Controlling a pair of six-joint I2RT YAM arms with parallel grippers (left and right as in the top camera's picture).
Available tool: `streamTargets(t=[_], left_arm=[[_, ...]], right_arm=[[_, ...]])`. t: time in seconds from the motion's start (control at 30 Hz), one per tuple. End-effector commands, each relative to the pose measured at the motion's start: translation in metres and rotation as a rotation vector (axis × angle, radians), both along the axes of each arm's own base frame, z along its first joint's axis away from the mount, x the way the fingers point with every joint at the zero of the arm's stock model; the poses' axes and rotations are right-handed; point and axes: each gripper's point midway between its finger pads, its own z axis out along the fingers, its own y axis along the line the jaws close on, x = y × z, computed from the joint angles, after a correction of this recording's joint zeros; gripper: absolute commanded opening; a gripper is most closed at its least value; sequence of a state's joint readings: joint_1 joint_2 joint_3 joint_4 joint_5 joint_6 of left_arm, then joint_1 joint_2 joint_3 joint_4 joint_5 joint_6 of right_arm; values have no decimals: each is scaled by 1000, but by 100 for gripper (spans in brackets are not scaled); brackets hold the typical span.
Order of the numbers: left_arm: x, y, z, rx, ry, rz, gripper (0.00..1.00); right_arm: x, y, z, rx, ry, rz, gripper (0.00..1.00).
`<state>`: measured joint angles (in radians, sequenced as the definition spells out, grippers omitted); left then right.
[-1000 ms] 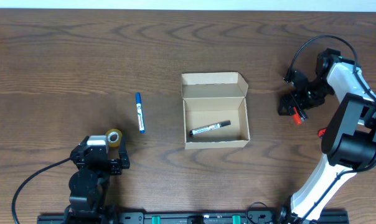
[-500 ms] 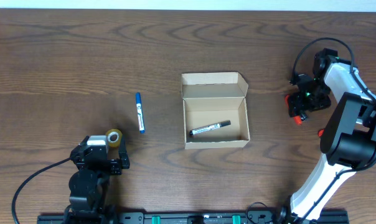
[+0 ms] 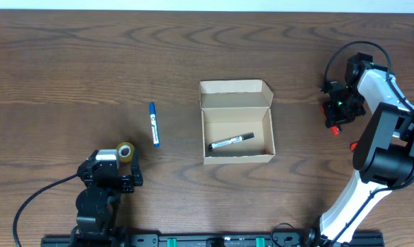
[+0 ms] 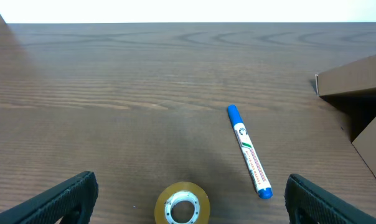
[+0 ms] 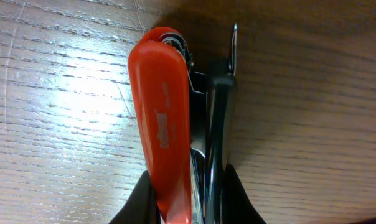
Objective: Pack container
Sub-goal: 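Carry the red stapler into the box and open the right gripper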
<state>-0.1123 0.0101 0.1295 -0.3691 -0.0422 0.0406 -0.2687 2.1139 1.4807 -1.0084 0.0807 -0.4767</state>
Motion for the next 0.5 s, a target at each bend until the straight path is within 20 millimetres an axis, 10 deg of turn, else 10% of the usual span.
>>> streamTargets(t=[0.0, 0.23, 0.47], left_arm=[[0, 3, -7, -3, 11, 21, 95], [0, 3, -7, -3, 11, 21, 95], [0, 3, -7, -4, 11, 20, 95]], right_arm=[[-3, 15, -15, 79, 15, -26, 1], [17, 43, 1, 197, -55, -117, 1], [50, 80, 82, 221, -218, -14, 1]])
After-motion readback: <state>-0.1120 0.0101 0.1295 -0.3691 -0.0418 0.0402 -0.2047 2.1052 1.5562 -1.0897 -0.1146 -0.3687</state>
